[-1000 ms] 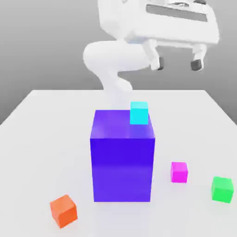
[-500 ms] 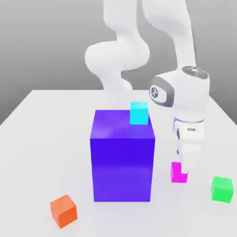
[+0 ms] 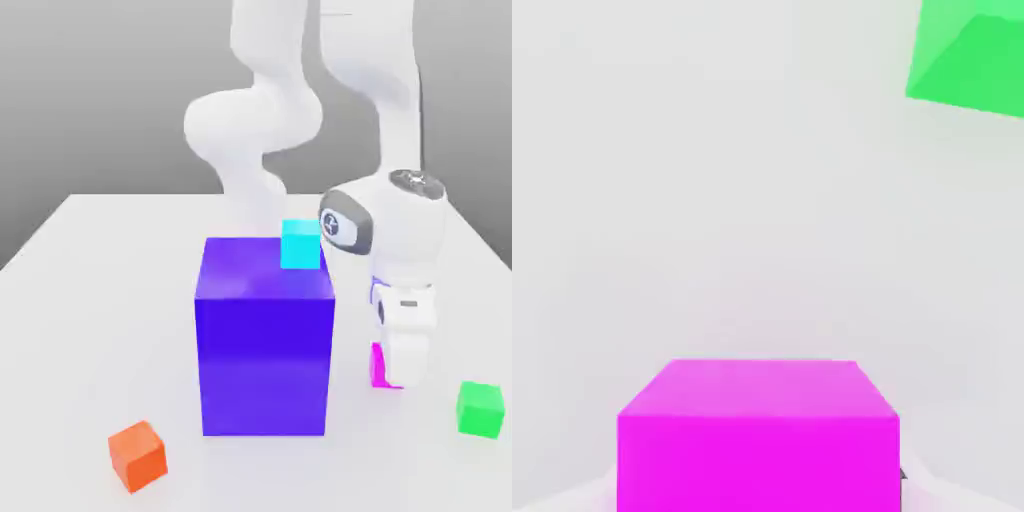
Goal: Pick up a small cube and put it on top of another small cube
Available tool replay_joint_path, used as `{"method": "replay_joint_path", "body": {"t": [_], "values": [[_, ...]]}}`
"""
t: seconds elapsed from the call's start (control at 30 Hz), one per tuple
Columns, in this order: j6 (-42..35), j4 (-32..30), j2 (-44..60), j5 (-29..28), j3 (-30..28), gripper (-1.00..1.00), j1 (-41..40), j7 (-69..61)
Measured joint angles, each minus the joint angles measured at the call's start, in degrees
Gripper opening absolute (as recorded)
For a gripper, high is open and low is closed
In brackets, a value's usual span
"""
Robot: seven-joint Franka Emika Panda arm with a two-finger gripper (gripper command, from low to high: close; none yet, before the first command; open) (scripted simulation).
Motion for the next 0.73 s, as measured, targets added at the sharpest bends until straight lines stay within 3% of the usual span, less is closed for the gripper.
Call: {"method": "replay_joint_path", "body": {"t": [0.13, 0.47, 0.6, 0.63, 0.73], "values": [[-6.52, 0.68, -5.85, 1.66, 0.99, -1.0, -0.03, 0.85], [-20.59, 20.25, -0.34, 0.9, 2.8, -1.0, 2.74, 22.6], [-15.55, 22.3, 6.77, -0.54, 2.0, -1.0, 3.49, 25.47], [-13.72, 22.46, 8.76, -0.93, 1.68, 1.0, 3.74, 25.81], [-13.72, 22.46, 8.76, -0.93, 1.68, 1.0, 3.74, 25.81]]}}
